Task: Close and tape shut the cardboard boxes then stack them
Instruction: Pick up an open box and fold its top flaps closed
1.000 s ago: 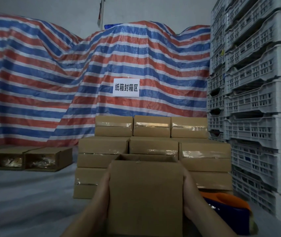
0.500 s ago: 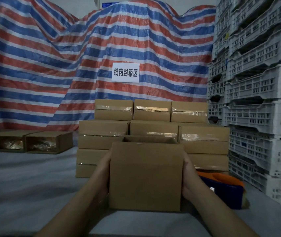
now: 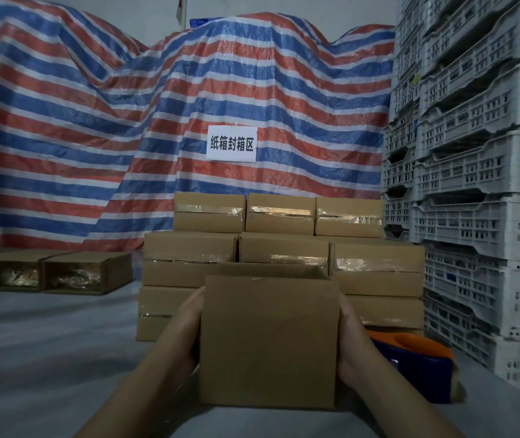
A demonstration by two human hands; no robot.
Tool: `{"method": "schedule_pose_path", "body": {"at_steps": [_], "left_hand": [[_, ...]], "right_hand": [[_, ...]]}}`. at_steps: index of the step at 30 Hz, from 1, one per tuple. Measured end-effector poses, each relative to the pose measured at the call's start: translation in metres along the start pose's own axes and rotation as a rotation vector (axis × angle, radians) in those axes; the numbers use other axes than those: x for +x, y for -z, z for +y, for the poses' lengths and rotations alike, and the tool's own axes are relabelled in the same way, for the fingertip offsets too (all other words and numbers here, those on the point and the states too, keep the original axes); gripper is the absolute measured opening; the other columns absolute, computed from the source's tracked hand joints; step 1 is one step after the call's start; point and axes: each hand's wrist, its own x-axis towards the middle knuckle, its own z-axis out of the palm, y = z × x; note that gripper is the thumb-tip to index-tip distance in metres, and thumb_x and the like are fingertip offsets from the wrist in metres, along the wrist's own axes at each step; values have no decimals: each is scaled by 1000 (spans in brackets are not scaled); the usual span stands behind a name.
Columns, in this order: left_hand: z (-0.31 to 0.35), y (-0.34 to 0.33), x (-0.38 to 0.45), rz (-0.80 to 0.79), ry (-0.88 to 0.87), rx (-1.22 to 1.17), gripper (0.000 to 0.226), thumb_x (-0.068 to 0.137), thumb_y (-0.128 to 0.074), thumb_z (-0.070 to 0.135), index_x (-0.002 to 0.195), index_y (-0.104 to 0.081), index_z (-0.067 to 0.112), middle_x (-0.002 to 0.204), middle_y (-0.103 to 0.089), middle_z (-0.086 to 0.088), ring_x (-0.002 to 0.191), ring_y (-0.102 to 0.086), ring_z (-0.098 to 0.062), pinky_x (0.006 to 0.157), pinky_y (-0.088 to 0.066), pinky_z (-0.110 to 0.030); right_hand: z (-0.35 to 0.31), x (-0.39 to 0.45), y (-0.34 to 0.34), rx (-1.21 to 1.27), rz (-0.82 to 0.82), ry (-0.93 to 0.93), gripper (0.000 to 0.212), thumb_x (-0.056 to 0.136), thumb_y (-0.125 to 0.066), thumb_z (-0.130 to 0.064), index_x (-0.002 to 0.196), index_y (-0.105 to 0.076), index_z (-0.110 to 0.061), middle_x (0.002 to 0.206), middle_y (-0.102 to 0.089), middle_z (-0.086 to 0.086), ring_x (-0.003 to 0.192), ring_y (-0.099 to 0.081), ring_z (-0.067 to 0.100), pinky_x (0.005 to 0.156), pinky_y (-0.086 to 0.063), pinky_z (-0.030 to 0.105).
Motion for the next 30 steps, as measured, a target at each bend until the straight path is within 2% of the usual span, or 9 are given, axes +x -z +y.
{"method": "schedule_pose_path", "body": {"at_steps": [8,11,13,16,19,22,25,28,30], "left_hand": [[-1,4,2,-16,19,-2,18,71,-68,33,81,-77,20,80,-74,-11,67,-72,-23,52,-55,-28],[-1,4,1,-5,20,75,19,84,-62,27,91,-72,12,75,-73,-9,64,-71,-20,51,-54,-28],[1,4,-2,16,32,95,38,97,-48,44,102,-70,14,81,-75,-8,71,-73,-19,60,-53,-30],[5,7,-7,-48,-11,86,68,77,-33,75,103,-71,25,98,-76,-7,90,-73,-19,71,-52,-30],[10,5,-12,-68,-9,68,57,69,-53,67,107,-65,26,98,-76,0,90,-73,-18,73,-53,-32],[12,0,-11,-66,3,78,41,67,-66,58,92,-76,28,95,-76,-2,88,-73,-21,75,-52,-36],[13,-6,-11,19,30,33,19,75,-68,46,81,-77,30,87,-75,-7,81,-71,-27,72,-54,-37],[12,-11,-8,60,74,-3,12,89,-60,27,90,-69,19,85,-68,-10,75,-62,-26,65,-50,-33],[12,-12,-5,74,65,-5,7,92,-55,19,89,-62,19,84,-62,-9,73,-56,-24,63,-46,-33]], "right_hand": [[-6,-3,-4,-101,33,-10,39,80,-63,-43,56,-78,-16,71,-74,11,61,-72,26,68,-50,38],[-5,-5,-1,-106,60,-30,53,95,-56,-38,50,-75,-16,66,-72,10,53,-70,24,65,-48,37],[-5,-6,-1,-109,72,-43,55,96,-56,-38,51,-76,-14,66,-73,11,53,-70,25,64,-48,37],[-4,-6,1,-94,60,-47,51,94,-57,-36,52,-77,-15,66,-73,11,54,-71,26,65,-48,38],[-6,-4,-1,-77,56,-69,50,93,-57,-35,52,-77,-14,67,-73,12,55,-71,27,68,-50,40],[-7,-1,-2,-90,61,-90,52,95,-55,-35,53,-77,-13,69,-74,13,55,-71,27,64,-53,38],[-8,-3,-4,-116,48,-100,47,93,-57,-38,62,-80,-12,74,-75,14,59,-73,27,60,-55,35],[-8,-3,-5,-81,71,-84,47,93,-58,-51,84,-81,-12,85,-77,17,74,-75,33,73,-57,41],[-8,-3,-5,-62,45,-58,54,88,-57,-65,85,-82,-17,92,-78,16,81,-76,35,77,-56,43]]}}
